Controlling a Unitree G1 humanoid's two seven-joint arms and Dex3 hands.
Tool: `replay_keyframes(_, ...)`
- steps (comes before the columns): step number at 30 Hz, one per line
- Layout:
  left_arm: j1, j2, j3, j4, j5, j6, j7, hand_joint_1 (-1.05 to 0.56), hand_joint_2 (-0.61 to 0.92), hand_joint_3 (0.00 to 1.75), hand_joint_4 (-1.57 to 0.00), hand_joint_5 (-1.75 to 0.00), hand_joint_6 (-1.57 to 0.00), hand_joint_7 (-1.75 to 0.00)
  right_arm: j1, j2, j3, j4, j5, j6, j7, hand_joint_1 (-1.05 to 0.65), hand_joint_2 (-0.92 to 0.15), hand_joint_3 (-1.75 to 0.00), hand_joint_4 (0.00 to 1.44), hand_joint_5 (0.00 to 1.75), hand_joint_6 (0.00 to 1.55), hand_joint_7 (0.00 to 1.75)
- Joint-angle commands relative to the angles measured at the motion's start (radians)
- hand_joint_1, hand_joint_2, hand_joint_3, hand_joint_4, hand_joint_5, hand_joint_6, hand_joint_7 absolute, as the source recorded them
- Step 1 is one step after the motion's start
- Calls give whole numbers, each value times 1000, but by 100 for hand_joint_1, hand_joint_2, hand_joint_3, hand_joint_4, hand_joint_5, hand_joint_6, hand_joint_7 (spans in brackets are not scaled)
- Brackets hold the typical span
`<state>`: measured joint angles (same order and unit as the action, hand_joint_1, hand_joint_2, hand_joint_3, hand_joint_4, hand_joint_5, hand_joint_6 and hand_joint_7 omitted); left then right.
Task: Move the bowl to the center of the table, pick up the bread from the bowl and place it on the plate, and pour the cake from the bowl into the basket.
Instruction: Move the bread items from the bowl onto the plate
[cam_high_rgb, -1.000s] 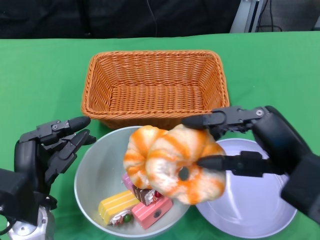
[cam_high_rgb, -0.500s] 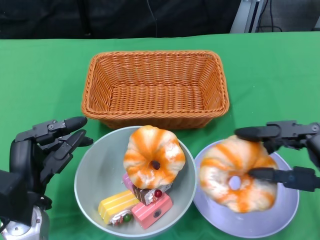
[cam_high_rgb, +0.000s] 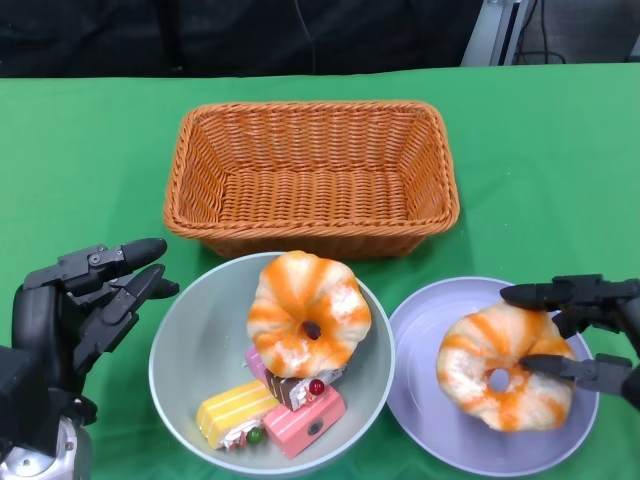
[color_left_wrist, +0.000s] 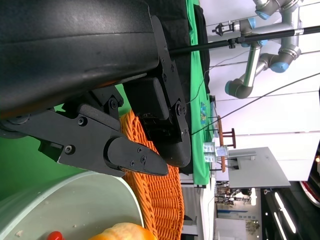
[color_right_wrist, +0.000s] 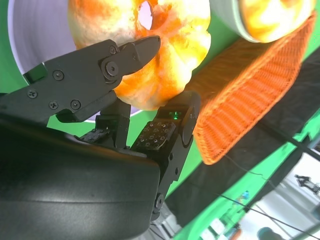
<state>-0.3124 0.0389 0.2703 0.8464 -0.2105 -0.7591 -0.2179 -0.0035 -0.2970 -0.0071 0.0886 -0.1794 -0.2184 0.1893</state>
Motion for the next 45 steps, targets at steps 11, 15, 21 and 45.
replay_keyframes(11,11,13,-2,-11,-1,-10,-4,-32,92,3,-101,-81,-129,-5,-157,9,71,404,-64,-241,-105,-10,-87,0,75,85,103,2)
replay_keyframes(15,12,13,-4,-13,0,-7,-5,-32,92,3,-101,-81,-129,-5,-162,-23,90,414,-97,-274,-99,-27,-87,0,62,60,80,0)
replay_keyframes(21,9,14,-4,-7,-3,1,-10,-32,92,3,-100,-81,-129,-5,-124,-48,93,288,-132,-236,-90,-48,-87,0,42,27,51,0)
replay_keyframes(45,2,15,-4,9,18,-11,2,-35,92,3,-99,-82,-129,-5,-36,26,91,-19,-57,-240,-78,-47,-84,-1,62,20,60,6)
